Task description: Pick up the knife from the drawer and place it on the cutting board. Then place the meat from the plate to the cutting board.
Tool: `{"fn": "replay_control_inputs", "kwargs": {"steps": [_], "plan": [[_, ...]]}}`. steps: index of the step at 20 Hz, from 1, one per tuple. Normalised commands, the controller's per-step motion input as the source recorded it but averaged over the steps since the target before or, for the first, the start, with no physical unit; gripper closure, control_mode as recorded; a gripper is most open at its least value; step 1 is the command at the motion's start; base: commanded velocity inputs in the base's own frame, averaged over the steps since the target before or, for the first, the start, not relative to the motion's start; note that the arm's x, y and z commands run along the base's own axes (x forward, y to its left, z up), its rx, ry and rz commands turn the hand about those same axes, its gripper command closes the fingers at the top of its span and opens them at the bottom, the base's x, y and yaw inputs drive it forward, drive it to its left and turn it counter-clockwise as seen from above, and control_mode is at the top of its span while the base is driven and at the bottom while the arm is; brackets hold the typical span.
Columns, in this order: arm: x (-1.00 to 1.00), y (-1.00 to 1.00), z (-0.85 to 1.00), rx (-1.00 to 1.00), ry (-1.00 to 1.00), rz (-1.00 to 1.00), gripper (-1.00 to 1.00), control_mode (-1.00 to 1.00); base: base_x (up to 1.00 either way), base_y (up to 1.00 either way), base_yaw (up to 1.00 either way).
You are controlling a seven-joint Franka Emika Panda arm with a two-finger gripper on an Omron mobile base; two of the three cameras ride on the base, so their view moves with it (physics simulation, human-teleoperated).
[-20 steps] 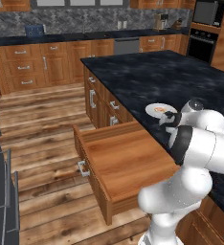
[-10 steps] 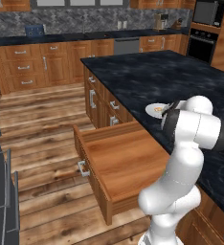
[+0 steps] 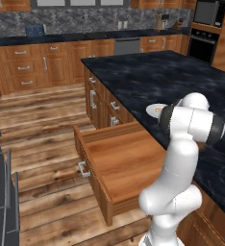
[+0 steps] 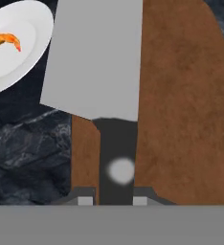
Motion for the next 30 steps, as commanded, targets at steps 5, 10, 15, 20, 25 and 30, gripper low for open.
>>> {"fn": "replay_control_inputs", "kwargs": {"steps": [5,10,15,20,25,30], "plan": [[0.01,-0.3,-0.16,-0.02,0.0,0.0,1.0,-1.0,0.0,0.0,0.0],[0.0,-0.16,-0.18,-0.01,0.0,0.0,1.0,-1.0,0.0,0.0,0.0],[0.0,0.0,-0.19,-0.02,0.0,0.0,1.0,-1.0,0.0,0.0,0.0],[0.0,0.0,-0.02,0.0,0.0,0.0,1.0,-1.0,0.0,0.0,0.0],[0.01,0.0,-0.01,-0.03,0.0,0.0,-1.0,-1.0,0.0,0.0,0.0],[0.0,0.0,0.0,0.0,0.0,0.0,-1.0,-1.0,0.0,0.0,0.0]]}}
